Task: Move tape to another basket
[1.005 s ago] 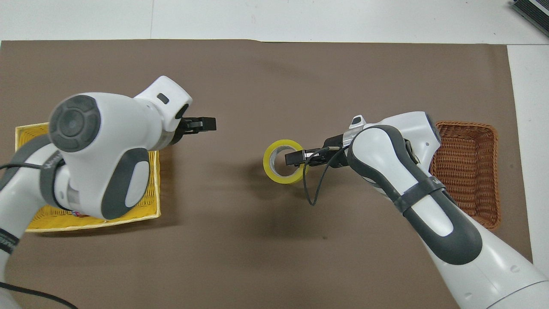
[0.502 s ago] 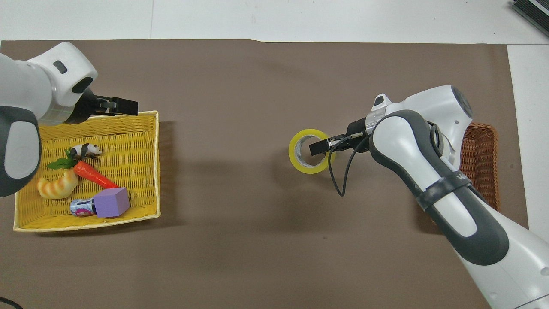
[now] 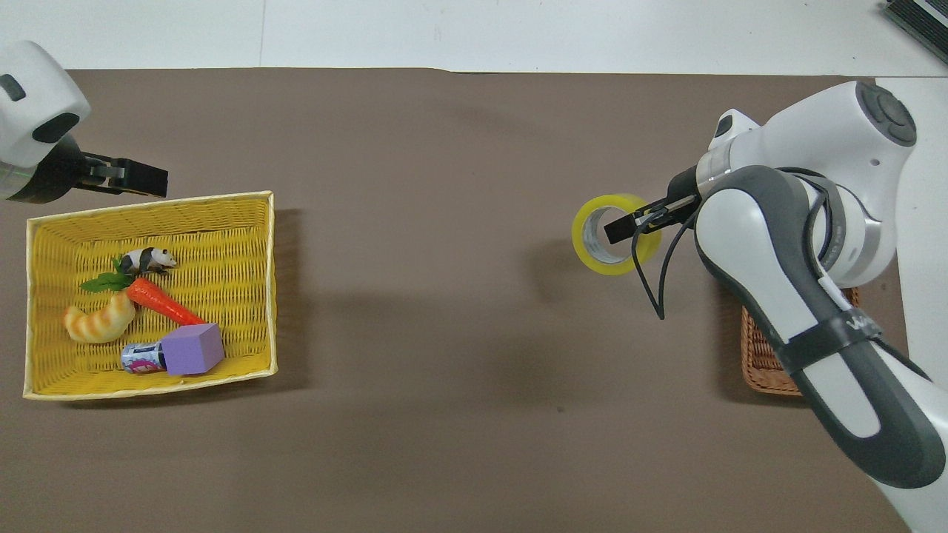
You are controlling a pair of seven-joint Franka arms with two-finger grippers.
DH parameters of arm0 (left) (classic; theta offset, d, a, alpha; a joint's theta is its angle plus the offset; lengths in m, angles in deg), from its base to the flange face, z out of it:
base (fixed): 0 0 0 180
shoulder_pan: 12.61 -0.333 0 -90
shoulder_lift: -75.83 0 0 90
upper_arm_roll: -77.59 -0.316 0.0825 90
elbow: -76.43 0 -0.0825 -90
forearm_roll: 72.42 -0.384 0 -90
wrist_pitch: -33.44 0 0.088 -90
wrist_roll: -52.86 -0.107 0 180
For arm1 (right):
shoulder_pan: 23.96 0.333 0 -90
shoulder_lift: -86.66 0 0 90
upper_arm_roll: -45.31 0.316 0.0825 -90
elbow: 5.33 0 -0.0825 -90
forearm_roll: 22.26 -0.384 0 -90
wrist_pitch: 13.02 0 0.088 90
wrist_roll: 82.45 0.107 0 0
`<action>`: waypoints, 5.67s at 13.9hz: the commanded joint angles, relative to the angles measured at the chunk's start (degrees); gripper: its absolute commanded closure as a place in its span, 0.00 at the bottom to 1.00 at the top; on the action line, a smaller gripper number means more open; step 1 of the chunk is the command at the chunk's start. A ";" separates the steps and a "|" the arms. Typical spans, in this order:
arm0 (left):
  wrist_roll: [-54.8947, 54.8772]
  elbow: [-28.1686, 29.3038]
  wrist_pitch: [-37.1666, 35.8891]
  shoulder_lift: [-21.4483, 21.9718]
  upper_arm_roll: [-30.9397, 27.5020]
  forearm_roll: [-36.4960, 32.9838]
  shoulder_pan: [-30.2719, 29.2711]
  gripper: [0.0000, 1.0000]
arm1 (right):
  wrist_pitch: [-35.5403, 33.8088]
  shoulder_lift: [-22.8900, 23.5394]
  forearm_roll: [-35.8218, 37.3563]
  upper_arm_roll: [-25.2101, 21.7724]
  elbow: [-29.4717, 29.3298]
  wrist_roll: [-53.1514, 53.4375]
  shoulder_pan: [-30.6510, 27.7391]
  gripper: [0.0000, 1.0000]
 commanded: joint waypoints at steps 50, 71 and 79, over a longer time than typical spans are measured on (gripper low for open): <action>-5.60 -0.25 -6.43 3.82 0.16 -0.85 -5.51 0.00 | 16.02 -12.11 34.24 -0.29 27.59 0.91 -21.85 0.00; -5.52 0.01 -6.43 3.91 0.16 -0.85 -5.51 0.00 | -2.43 -11.48 27.84 0.50 5.96 12.32 -9.64 0.00; -5.52 0.01 -6.43 3.82 0.25 -0.85 -5.51 0.00 | -4.11 -11.57 24.75 0.50 4.20 13.56 -9.55 0.00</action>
